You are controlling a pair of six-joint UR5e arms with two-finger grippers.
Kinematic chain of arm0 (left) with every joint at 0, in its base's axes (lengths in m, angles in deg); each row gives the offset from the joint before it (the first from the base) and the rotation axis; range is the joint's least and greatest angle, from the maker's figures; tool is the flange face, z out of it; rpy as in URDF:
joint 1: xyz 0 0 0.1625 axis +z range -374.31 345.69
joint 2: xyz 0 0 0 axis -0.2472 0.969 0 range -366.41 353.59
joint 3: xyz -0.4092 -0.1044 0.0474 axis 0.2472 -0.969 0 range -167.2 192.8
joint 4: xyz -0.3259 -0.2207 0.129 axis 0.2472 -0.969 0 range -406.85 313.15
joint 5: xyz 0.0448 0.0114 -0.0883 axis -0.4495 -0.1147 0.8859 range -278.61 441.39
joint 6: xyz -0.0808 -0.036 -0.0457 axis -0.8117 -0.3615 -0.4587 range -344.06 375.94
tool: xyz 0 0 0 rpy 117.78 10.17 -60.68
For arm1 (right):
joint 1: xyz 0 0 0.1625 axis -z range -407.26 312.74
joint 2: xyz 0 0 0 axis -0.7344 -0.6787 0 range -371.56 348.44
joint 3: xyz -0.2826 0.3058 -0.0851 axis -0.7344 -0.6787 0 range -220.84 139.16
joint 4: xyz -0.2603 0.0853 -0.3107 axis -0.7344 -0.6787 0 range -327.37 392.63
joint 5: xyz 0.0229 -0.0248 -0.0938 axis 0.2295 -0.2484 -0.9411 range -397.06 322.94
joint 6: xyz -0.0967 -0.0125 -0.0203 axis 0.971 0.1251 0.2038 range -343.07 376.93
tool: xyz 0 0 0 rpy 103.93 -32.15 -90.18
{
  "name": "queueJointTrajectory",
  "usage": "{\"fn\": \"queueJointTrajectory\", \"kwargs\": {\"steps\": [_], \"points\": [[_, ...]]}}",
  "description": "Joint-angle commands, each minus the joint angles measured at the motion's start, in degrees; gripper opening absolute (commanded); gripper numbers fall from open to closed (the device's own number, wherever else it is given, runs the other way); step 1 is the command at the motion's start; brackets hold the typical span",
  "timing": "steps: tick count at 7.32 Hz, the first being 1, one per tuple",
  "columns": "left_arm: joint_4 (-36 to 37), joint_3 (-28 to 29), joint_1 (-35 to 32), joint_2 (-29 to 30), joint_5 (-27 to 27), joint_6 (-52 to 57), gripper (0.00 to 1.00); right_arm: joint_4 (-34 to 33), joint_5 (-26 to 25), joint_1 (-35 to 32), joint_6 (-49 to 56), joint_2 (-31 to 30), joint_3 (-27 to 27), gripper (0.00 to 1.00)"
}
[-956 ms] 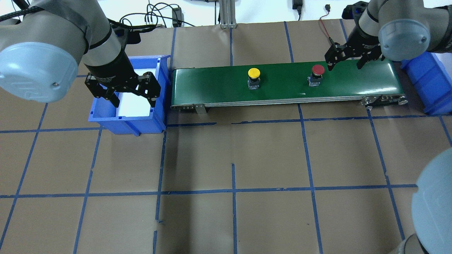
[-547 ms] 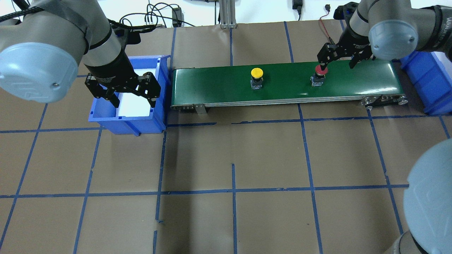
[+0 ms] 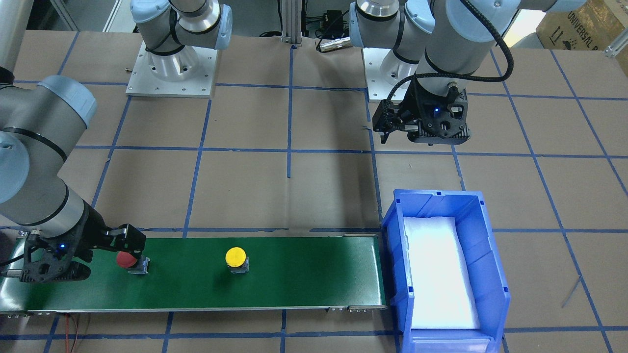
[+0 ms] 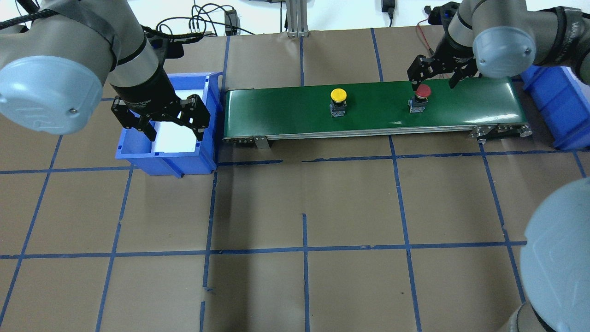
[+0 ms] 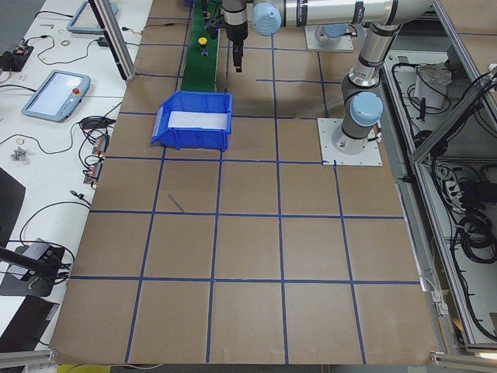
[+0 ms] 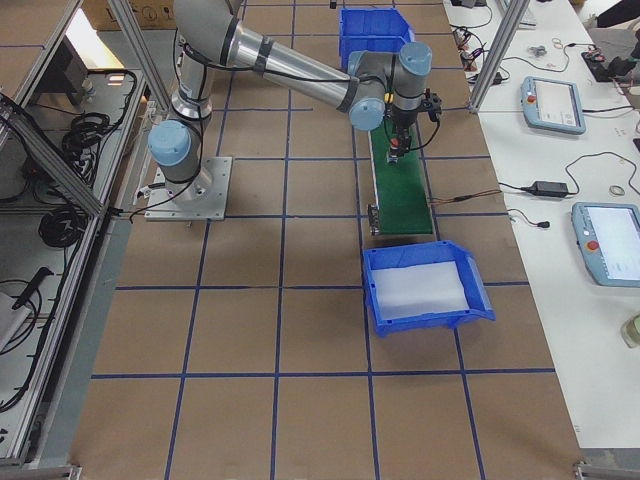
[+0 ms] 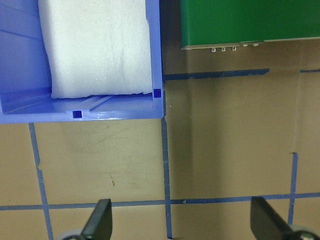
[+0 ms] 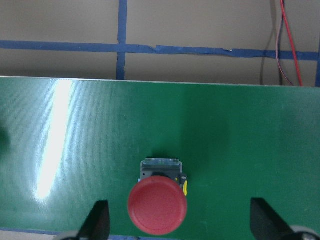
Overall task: Transport two buttons from left to right
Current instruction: 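Lower the right gripper over the approaching red button on the belt, then close the right gripper on the red button and lift it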
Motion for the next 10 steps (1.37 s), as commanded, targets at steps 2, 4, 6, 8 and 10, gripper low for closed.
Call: {"fn": "queueJointTrajectory", "kwargs": {"steps": [2,4,6,8,10], "points": [[0.00,-0.02,0.00,0.05,0.00,-0.10,0.96,-0.68,-1.09,-0.07,0.36,1.27,0.20,0.99],[0.00,-0.11,0.00,0.05,0.00,-0.28,0.96,0.28,-1.97,-0.07,0.19,0.74,0.81,0.78],[0.00,-0.20,0.00,0.05,0.09,-0.28,0.96,1.17,-4.43,-0.07,0.10,0.48,0.81,0.52],[0.00,-0.20,0.00,0.05,0.00,-0.28,0.96,1.17,-4.35,-0.07,0.36,0.48,0.20,0.27],[0.00,-0.20,0.00,0.05,0.00,-0.28,0.96,0.99,-4.26,0.46,3.41,0.48,-1.72,0.20]]}}
